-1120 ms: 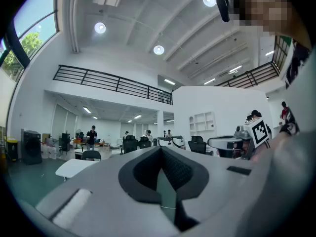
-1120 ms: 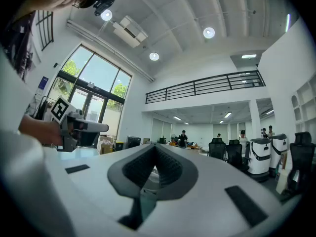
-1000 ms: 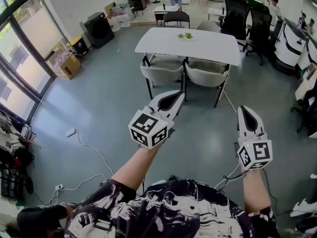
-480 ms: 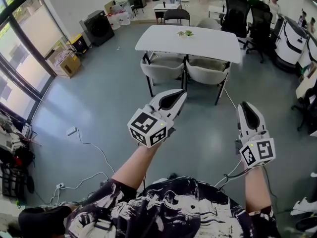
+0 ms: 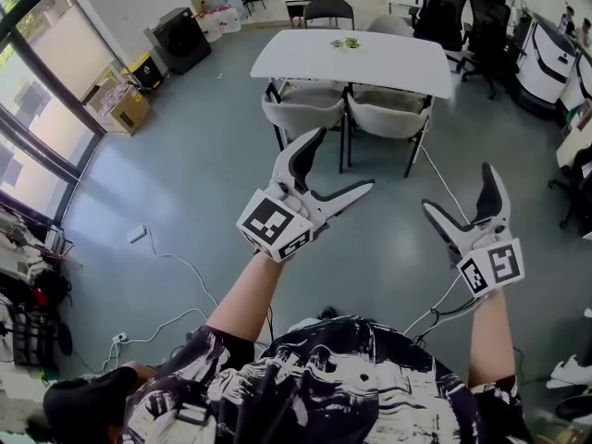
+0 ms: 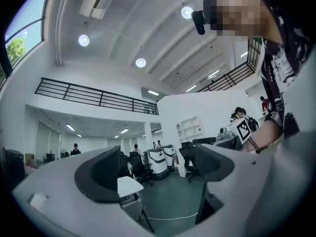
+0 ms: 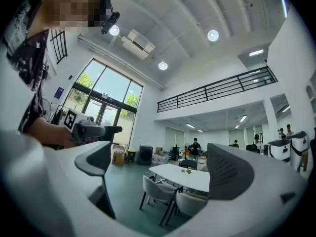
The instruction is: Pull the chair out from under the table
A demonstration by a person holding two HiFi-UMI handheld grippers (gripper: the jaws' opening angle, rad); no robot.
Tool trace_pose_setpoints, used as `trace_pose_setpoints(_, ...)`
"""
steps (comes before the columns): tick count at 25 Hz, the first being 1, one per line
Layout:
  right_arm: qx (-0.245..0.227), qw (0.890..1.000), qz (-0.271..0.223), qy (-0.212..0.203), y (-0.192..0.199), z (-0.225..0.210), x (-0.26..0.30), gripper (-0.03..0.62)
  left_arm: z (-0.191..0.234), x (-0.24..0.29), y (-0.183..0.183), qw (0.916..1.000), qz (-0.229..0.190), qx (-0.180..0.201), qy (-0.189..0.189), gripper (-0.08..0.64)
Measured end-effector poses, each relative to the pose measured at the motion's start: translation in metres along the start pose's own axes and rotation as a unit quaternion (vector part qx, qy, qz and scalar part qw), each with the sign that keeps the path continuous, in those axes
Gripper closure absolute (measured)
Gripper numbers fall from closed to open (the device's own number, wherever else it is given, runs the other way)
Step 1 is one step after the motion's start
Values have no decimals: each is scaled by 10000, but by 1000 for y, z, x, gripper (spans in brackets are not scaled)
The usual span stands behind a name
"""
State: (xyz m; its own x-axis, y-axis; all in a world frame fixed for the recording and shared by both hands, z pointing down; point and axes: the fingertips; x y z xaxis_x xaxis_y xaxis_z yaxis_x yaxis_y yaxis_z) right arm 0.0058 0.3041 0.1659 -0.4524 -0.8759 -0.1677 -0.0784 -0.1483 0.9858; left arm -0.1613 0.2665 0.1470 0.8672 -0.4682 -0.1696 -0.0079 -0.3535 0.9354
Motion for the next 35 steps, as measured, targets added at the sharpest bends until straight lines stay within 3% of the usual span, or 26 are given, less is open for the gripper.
trace_pose_setpoints(8, -5, 9999, 127, 22, 12, -18, -12, 44, -15, 19, 14, 9999, 92, -103, 65, 112)
trace_pose_setpoints(20, 34, 9996, 285, 15, 28, -84, -27, 44, -34, 68, 42, 9991, 348, -228, 35, 112)
trace_pose_setpoints(28, -69, 9994, 338, 63, 58, -119, 38, 44, 25, 100, 97, 9989, 358, -282, 60, 112)
trace_pose_setpoints(35, -214, 9981, 514, 271, 74, -156, 148, 44, 130, 137, 146, 9987, 307, -289, 280, 112)
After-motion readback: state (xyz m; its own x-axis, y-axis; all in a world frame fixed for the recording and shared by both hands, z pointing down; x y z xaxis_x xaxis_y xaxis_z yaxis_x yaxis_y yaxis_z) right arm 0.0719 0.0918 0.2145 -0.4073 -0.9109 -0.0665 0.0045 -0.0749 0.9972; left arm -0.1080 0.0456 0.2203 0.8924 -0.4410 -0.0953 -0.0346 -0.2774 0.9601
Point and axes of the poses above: the fingertips, and each gripper's own axes: x forward along the fingers, z to its left, y out of its underside, and after that the axes turned 8 degrees about x, right-handed
